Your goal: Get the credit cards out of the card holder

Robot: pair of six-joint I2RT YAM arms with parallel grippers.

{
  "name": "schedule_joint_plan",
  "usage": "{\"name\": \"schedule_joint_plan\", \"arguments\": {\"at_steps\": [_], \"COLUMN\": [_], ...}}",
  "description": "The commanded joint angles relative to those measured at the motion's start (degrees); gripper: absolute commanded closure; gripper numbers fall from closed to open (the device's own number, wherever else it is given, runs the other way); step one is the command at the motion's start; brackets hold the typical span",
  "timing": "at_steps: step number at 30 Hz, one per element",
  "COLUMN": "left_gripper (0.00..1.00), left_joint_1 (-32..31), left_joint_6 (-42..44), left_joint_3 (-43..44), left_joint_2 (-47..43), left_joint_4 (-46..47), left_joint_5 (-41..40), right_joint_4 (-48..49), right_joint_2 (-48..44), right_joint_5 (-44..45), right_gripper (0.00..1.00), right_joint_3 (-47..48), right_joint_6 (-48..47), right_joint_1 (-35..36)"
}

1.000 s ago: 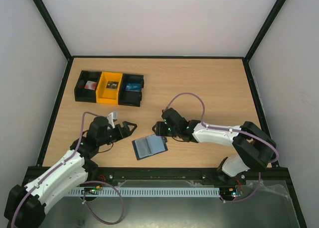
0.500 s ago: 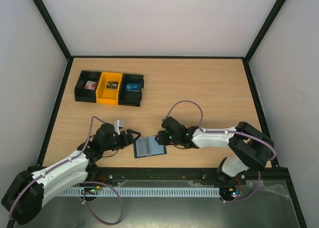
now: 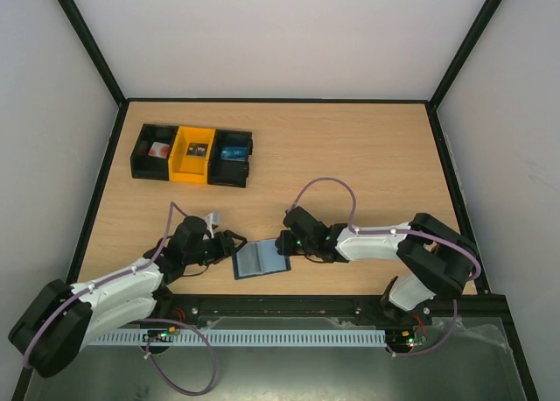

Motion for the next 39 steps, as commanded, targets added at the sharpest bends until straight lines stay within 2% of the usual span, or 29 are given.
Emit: {"name": "schedule_joint_plan", "arguments": {"at_steps": [1, 4, 8, 11, 22, 30, 39], "left_gripper": [0.42, 0.37, 0.36, 0.36, 0.34, 0.28, 0.27], "left_joint_1": [-0.2, -0.1, -0.1, -0.2, -0.3, -0.2, -0.2], "left_joint_6": [2.3, 1.2, 0.6, 1.1, -1.5, -3.9, -5.6], "left_joint_3": [0.0, -1.5, -2.8, -2.6, -2.7, -2.6, -2.5], "left_joint_2": [2.1, 2.3, 3.3, 4.5, 4.2, 3.0, 6.2], "left_joint_4": [1.7, 4.1, 5.9, 7.3, 11.4, 14.5, 19.4], "left_joint_5": [1.2, 2.2, 2.3, 3.6, 6.0, 9.2, 12.3], "right_joint_4": [-4.1, -2.5, -1.6, -1.5, -2.1, -4.5, 0.0], "right_joint_2": [2.1, 1.8, 2.3, 2.8, -0.6, -6.2, -9.6], "right_joint_5": [0.8, -0.5, -0.5, 0.8, 4.2, 3.7, -0.2], "right_gripper": [0.81, 0.84, 0.89, 0.97, 0.98, 0.82, 0.79], "right_joint_3": [-1.2, -1.6, -2.0, -2.3, -3.4, -1.9, -3.3], "right_joint_6": [-0.4, -0.1, 0.6, 0.9, 3.0, 1.6, 3.7], "right_joint_1": [0.4, 0.5, 0.4, 0.4, 0.4, 0.4, 1.7]}}
